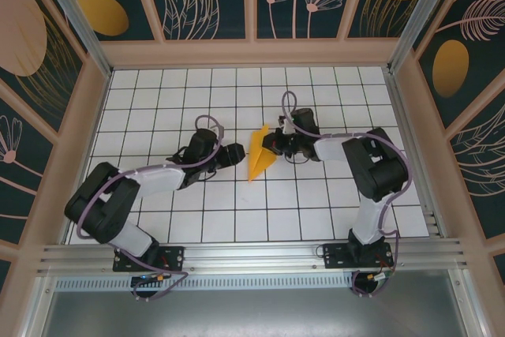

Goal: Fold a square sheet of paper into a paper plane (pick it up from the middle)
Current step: Turn over the paper at the center of the table.

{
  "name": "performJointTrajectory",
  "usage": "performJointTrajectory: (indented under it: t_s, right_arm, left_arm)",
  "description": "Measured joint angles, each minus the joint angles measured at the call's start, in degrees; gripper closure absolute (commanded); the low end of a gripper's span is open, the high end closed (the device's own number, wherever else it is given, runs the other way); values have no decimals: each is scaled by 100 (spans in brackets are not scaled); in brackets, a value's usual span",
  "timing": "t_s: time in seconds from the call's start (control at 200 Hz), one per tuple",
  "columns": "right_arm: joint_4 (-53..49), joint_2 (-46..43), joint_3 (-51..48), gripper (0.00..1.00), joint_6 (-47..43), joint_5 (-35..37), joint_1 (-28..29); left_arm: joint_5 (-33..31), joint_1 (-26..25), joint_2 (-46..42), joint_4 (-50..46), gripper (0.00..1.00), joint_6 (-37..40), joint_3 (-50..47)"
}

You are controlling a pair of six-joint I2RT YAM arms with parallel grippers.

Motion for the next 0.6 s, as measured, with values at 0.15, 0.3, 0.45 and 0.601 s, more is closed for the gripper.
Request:
performJointTrajectory:
  t_s: [0.15, 0.3, 0.45, 0.601]
  right_arm:
    - [728, -400, -103, 95, 328, -542, -278]
    - [1248, -564, -103, 94, 597, -951, -337]
    - [1700, -566, -168, 94, 990, -1252, -334]
    - [2199, -566, -254, 94, 1460, -1502, -334]
  left_arm:
    - [610, 94, -358, 581, 10, -162, -186]
    - [1335, 120, -267, 1453, 10, -570, -422]
    - [1917, 120, -31, 2457, 13, -1128, -564]
    - [2256, 120, 197, 3359, 11, -1639, -704]
